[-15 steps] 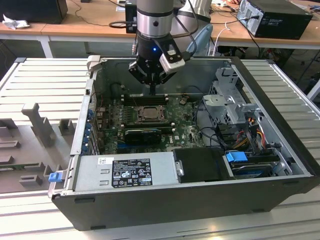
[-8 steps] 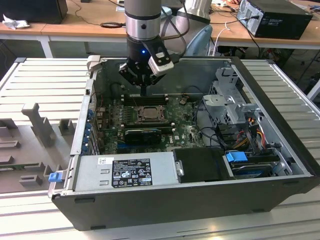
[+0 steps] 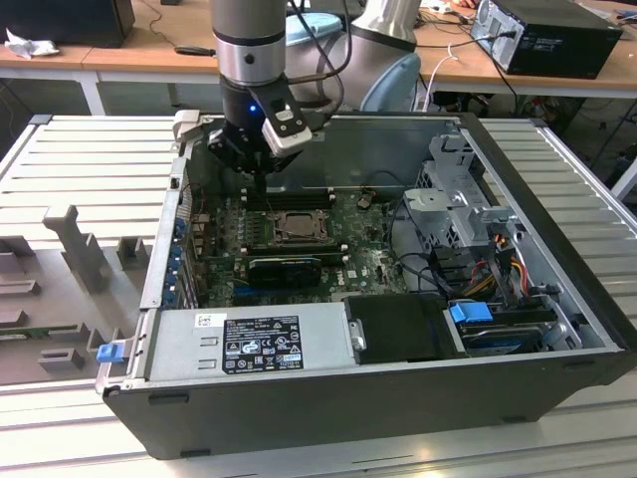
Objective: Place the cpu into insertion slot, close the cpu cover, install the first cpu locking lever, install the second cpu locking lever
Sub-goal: 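Install the first cpu locking lever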
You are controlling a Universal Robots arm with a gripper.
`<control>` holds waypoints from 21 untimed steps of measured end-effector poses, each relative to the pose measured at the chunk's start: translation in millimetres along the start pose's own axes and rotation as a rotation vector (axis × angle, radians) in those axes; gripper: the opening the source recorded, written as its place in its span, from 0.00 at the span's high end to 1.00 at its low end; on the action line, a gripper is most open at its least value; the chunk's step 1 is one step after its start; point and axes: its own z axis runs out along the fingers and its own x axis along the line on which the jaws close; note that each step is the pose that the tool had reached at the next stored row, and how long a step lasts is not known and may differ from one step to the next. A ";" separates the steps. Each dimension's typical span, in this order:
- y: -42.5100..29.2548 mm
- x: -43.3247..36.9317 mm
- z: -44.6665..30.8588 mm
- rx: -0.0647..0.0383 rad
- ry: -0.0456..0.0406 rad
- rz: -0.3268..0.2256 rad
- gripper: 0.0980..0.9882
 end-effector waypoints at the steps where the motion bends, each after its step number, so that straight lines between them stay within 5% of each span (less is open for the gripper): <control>1: -0.3 2.0 0.6 0.000 0.0001 0.000 0.99; 7: -1.3 14.1 4.3 -0.003 0.0002 -0.002 0.99; 15: 17.1 15.0 9.3 -0.003 0.0002 -0.002 0.99; 21: 20.8 6.8 10.5 -0.002 0.0002 -0.002 0.99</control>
